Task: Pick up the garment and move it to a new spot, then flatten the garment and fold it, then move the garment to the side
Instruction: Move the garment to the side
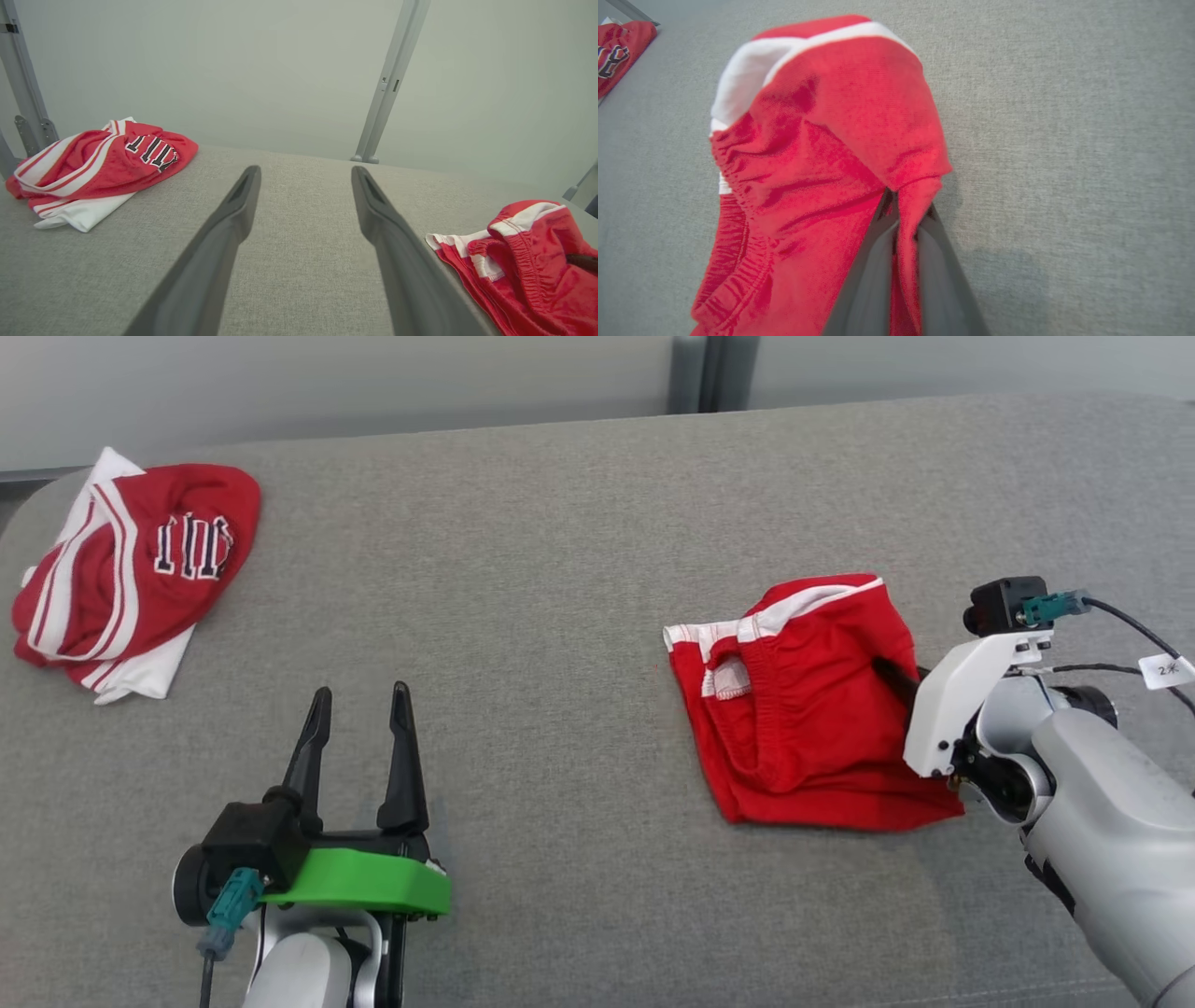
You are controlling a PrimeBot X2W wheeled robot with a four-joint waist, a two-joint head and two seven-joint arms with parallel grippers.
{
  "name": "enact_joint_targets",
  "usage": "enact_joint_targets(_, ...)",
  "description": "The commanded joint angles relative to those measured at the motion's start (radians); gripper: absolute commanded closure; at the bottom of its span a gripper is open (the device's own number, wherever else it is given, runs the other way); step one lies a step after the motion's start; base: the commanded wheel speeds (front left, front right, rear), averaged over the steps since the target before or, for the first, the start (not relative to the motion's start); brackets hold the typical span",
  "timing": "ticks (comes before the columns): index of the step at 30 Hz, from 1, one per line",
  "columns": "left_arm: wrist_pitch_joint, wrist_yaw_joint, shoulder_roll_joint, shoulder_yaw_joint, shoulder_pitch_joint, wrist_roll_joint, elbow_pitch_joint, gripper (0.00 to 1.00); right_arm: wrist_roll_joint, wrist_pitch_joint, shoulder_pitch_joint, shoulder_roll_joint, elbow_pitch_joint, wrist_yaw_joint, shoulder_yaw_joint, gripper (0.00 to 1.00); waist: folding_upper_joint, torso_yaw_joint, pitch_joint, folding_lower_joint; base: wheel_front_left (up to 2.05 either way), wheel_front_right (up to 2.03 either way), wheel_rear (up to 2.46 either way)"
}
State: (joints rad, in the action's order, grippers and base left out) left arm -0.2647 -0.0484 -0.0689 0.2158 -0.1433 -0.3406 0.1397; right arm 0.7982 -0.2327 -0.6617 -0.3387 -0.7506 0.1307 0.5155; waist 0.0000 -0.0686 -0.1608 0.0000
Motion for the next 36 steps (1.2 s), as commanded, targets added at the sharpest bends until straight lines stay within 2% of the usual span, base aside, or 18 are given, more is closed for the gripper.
enact_joint_targets(1,0.001,0.001,-0.002,0.0,-0.013,0.01,-0.004,0.0,0.0,0.015,-0.021,-0.018,-0.006,0.0,0.007,1.0,0.0,0.066,0.0,0.0,0.0,0.0,0.0)
enact_joint_targets(10,0.003,0.002,-0.009,0.018,-0.034,0.018,-0.023,0.0,-0.012,0.058,-0.136,-0.077,-0.04,0.0,0.071,1.0,0.0,0.251,-0.044,0.0,0.0,0.0,0.0)
enact_joint_targets(18,0.01,0.007,-0.016,0.038,-0.063,0.028,-0.025,0.0,-0.01,0.095,-0.222,-0.082,-0.074,0.0,0.111,1.0,0.0,0.348,-0.082,0.0,0.0,0.0,0.0)
enact_joint_targets(25,0.015,0.011,-0.021,0.053,-0.087,0.032,-0.021,0.0,-0.039,0.147,-0.285,-0.072,-0.124,0.0,0.158,1.0,0.0,0.355,-0.1,0.0,0.0,0.0,0.0)
enact_joint_targets(36,0.05,-0.025,-0.076,0.024,-0.127,0.059,-0.108,0.0,-0.075,0.278,-0.413,-0.11,-0.267,0.0,0.158,1.0,0.0,0.282,-0.21,0.0,0.0,0.0,0.0)
